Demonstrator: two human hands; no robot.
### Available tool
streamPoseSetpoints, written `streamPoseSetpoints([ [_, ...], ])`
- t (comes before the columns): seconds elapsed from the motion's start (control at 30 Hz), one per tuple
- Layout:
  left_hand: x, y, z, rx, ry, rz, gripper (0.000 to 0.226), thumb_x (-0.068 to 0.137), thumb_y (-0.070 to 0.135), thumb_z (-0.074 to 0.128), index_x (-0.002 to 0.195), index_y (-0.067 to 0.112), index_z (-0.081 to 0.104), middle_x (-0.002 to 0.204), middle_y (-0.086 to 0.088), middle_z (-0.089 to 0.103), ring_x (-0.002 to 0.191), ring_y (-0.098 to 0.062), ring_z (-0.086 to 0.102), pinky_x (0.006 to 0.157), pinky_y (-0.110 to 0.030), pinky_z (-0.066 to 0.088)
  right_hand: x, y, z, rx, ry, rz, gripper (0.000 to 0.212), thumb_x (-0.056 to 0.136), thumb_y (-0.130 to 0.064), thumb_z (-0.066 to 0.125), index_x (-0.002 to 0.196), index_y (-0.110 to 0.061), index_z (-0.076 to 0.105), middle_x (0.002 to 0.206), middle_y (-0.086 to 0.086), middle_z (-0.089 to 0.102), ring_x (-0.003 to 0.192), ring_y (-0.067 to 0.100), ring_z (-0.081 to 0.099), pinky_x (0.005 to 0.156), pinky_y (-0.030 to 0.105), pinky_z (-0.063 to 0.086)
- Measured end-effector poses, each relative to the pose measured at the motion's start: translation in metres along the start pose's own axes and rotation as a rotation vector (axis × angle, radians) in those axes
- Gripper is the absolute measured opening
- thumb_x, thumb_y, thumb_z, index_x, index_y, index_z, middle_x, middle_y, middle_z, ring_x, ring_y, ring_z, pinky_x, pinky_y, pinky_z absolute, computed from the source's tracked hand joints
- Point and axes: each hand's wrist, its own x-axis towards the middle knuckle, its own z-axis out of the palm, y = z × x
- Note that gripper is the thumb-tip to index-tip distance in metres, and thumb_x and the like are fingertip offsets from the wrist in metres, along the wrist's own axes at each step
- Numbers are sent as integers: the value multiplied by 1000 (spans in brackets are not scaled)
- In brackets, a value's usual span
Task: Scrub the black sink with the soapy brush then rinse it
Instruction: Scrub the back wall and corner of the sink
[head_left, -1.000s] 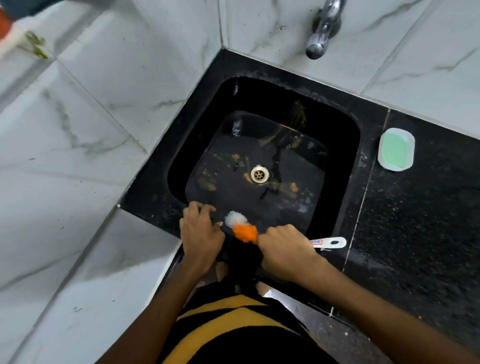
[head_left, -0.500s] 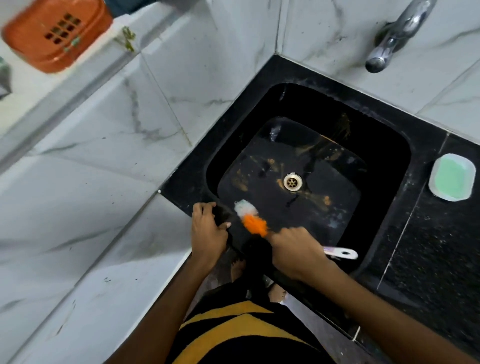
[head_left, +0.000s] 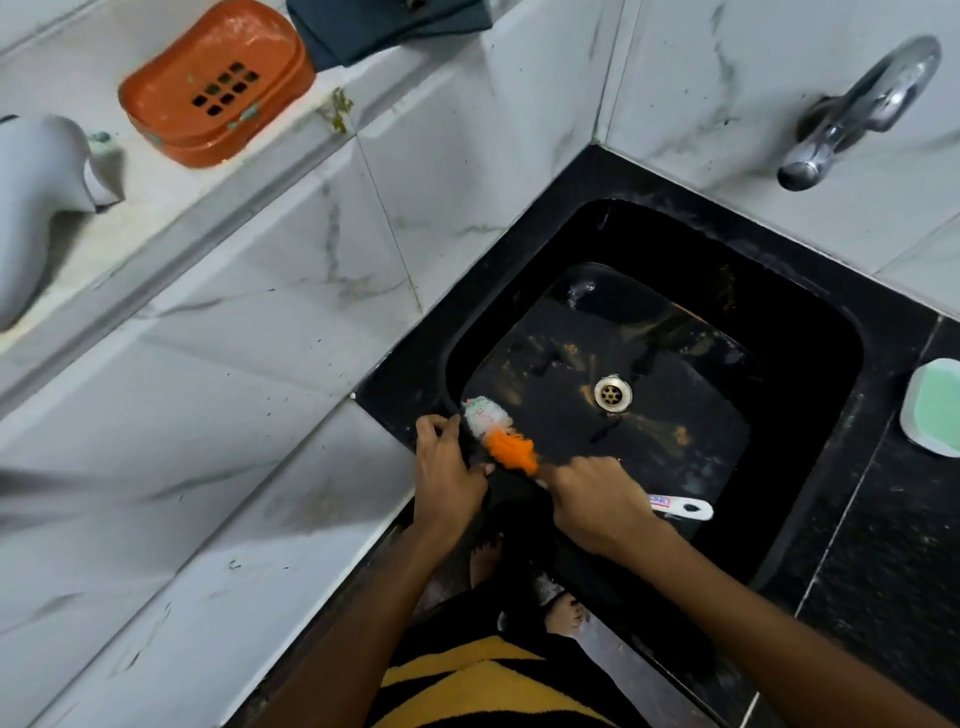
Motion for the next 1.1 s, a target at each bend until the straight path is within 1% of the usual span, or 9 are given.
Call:
streamPoseSetpoints([
  [0.23, 5, 2, -3, -22, -2, 0, 55, 72, 9, 82, 121, 10, 58, 113, 6, 28, 92, -20, 53, 84, -29, 51, 75, -10, -7, 59, 149, 209, 24, 88, -23, 47, 104, -18, 64, 89, 9, 69, 81, 33, 65, 61, 35, 37],
  [0.33, 10, 1, -3, -14, -12, -4, 60, 71, 14, 85, 123, 9, 57, 114, 5, 28, 97, -23, 54, 88, -34, 53, 70, 25, -1, 176, 393, 361, 35, 87, -30, 37, 99, -19, 68, 73, 10, 68, 67, 36, 63, 59, 37, 45],
  [0.4, 15, 4, -4, -13, -6, -11, 61, 72, 16, 86, 125, 8, 56, 115, 6, 27, 99, -25, 55, 91, -37, 53, 68, 33, 6, 217, 489, 296, 43, 85, -30, 28, 97, -17, 67, 67, 7, 66, 58, 35, 60, 53, 36, 46],
  [0.53, 25, 9, -7, -14, 17, -17, 61, 74, 14, 85, 126, 5, 55, 116, 6, 27, 102, -27, 55, 89, -36, 52, 84, 27, 18, 157, 460, 56, 46, 78, -21, 29, 108, -18, 63, 74, 6, 67, 56, 35, 61, 50, 38, 48],
  [0.7, 35, 14, -11, 15, 9, -39, 58, 76, 16, 84, 123, 1, 55, 115, 4, 25, 95, -20, 46, 81, -28, 41, 125, 60, 10, 385, 392, 547, 28, 88, -15, 49, 110, -18, 66, 91, 19, 68, 86, 43, 63, 68, 41, 47],
  [0.77, 39, 15, -12, 21, 11, -38, 60, 76, 17, 85, 125, 2, 54, 116, 5, 24, 98, -21, 48, 83, -29, 44, 129, 56, 17, 381, 356, 545, 23, 91, -19, 49, 109, -15, 62, 91, 21, 67, 87, 43, 62, 67, 40, 44],
  [0.87, 44, 14, -13, 17, 12, -53, 63, 75, 15, 85, 128, 3, 54, 119, 3, 28, 102, -21, 51, 89, -33, 51, 122, 38, 32, 296, 277, 355, 27, 94, -38, 47, 110, -20, 60, 89, 18, 67, 84, 41, 64, 62, 38, 39],
  [1.03, 54, 11, -13, 39, -6, -36, 78, 76, 22, 87, 141, 3, 47, 130, -4, 32, 122, -25, 46, 98, -33, 47, 138, 82, 12, 560, 320, 716, 25, 89, -18, 49, 107, -14, 66, 96, 23, 65, 94, 43, 61, 76, 43, 48],
  [1.1, 56, 11, -12, 34, -2, -35, 82, 78, 22, 86, 145, 3, 44, 132, -4, 31, 126, -24, 43, 100, -31, 44, 136, 82, 9, 494, 297, 671, 24, 90, -18, 49, 108, -14, 63, 96, 22, 64, 94, 43, 60, 75, 42, 47],
])
